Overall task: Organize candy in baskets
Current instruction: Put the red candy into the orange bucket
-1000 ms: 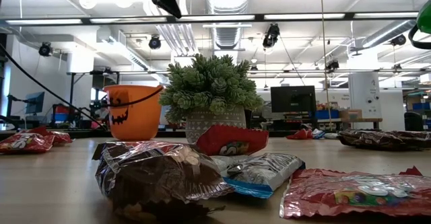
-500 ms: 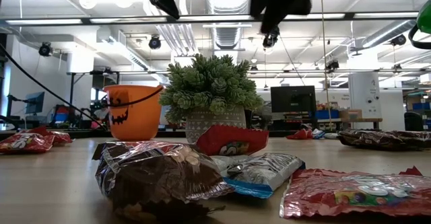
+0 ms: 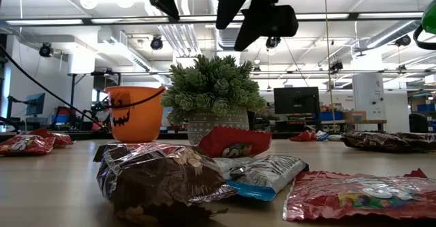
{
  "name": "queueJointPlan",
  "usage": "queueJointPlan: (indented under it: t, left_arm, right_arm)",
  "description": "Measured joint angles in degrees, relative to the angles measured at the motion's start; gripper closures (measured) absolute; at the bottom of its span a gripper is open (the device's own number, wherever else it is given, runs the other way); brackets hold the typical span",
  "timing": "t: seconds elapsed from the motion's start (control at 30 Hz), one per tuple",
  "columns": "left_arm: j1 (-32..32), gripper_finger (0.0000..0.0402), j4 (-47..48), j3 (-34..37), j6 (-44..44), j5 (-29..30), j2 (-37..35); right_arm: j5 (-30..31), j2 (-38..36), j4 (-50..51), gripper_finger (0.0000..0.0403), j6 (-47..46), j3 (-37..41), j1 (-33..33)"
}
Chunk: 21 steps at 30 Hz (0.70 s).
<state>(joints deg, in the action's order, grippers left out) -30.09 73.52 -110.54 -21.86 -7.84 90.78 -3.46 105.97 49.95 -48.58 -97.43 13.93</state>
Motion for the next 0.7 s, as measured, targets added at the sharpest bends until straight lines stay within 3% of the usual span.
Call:
queueJointPlan:
  t: [0.37, 0.7]
  left_arm:
    - [0.0, 0.0272, -0.18, 0.0, 5.25, 1.35, 0.0]
    - [0.0, 0.0272, -0.03, 0.0, 5.05, 1.33, 0.0]
  right_arm:
    - [1.07, 2.26, -0.33, 0.0218, -7.63, 1.14, 2.8]
    - [0.5, 7.94, -8.8, 0.0218, -13.41, 1.2, 4.55]
